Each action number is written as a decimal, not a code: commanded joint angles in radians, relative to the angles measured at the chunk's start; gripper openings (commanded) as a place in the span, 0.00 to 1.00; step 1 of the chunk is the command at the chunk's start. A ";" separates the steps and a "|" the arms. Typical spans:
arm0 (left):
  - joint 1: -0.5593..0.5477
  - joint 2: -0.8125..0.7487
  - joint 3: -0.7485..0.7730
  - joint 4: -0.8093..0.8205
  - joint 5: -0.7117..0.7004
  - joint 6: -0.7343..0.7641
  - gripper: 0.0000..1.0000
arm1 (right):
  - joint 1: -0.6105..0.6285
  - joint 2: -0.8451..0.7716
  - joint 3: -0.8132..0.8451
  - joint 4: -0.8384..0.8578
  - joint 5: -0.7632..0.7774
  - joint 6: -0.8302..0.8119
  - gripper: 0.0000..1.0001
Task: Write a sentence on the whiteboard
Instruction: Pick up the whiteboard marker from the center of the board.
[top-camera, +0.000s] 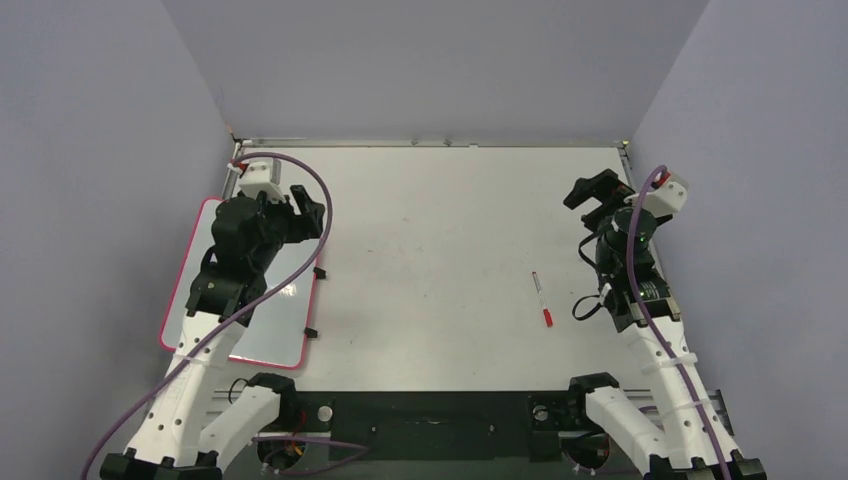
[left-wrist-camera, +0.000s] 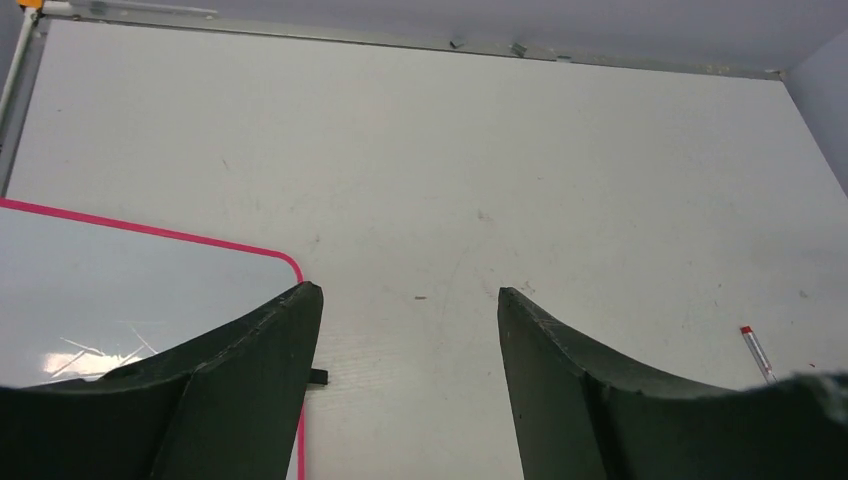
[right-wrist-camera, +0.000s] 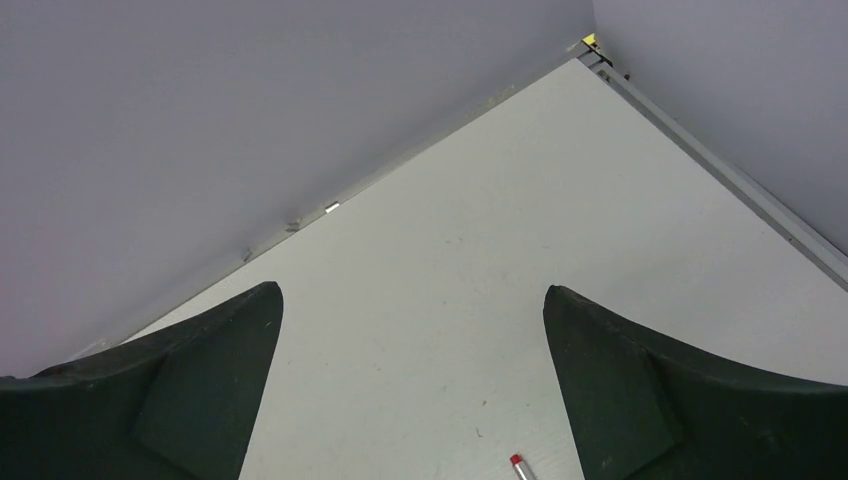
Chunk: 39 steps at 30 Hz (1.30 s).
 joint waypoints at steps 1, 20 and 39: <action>-0.044 -0.010 0.030 0.044 0.031 0.021 0.63 | 0.008 0.028 0.056 -0.078 -0.016 -0.006 1.00; -0.359 0.064 0.030 -0.070 -0.056 0.109 0.63 | 0.105 0.303 0.028 -0.417 -0.039 -0.020 0.90; -0.376 0.016 0.007 -0.083 -0.123 0.125 0.62 | 0.103 0.524 -0.145 -0.317 -0.086 0.061 0.82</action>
